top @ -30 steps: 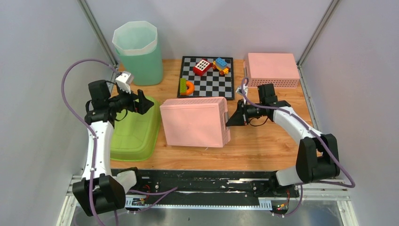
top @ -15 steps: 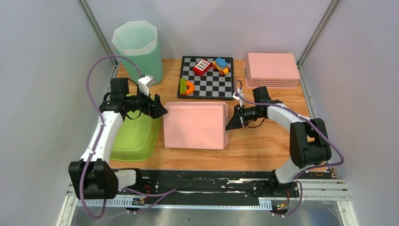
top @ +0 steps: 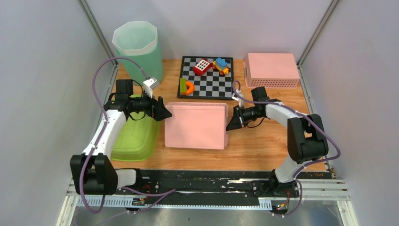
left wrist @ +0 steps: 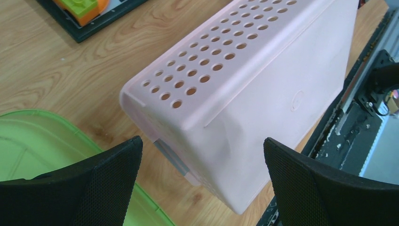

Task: Turn the large container upside down
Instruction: Turn the container upside down at the center of the board.

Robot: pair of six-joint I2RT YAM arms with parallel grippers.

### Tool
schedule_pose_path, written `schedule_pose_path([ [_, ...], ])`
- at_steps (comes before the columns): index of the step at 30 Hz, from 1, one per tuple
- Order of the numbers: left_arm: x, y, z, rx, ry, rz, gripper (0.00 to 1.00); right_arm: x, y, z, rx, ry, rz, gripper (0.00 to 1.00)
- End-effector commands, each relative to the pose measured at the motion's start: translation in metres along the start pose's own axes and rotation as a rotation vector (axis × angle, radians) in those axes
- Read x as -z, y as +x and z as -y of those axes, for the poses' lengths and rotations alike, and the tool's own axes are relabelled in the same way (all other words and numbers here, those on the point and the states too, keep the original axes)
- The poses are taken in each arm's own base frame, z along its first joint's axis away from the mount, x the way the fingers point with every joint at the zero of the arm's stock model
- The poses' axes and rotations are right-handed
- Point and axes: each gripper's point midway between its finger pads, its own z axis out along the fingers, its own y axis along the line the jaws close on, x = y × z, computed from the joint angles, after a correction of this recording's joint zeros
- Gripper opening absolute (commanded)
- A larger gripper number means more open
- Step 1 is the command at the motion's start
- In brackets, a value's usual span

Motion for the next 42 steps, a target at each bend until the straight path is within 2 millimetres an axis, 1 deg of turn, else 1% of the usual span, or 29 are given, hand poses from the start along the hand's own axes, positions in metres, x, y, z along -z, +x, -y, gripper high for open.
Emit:
schedule_pose_path([
  [1, -0.015, 0.009, 0.015, 0.011, 0.094, -0.024, 1.0, 0.007, -0.006, 0.003, 0.008, 0.012, 0.008, 0.06],
  [5, -0.02, 0.012, 0.019, 0.008, 0.113, -0.037, 1.0, 0.014, -0.01, 0.006, -0.001, 0.032, 0.032, 0.06],
  [10, -0.021, 0.013, 0.028, -0.014, 0.138, -0.038, 1.0, 0.023, -0.011, 0.02, -0.031, 0.092, 0.048, 0.05],
  [18, -0.028, 0.019, 0.04, -0.023, 0.193, -0.063, 1.0, 0.025, -0.009, 0.026, -0.064, 0.102, 0.05, 0.05],
  [22, -0.033, 0.022, 0.042, -0.006, 0.209, -0.081, 1.0, 0.026, -0.009, 0.027, -0.065, 0.103, 0.053, 0.05],
  [26, -0.04, 0.029, 0.035, 0.024, 0.189, -0.107, 1.0, 0.026, -0.006, 0.031, -0.074, 0.111, 0.046, 0.05],
  [33, -0.047, 0.039, 0.018, 0.048, 0.116, -0.14, 1.0, 0.026, 0.001, 0.044, -0.122, 0.143, 0.02, 0.05],
  [42, -0.054, 0.047, 0.018, 0.053, 0.114, -0.172, 0.99, 0.025, 0.004, 0.047, -0.148, 0.143, 0.009, 0.05],
])
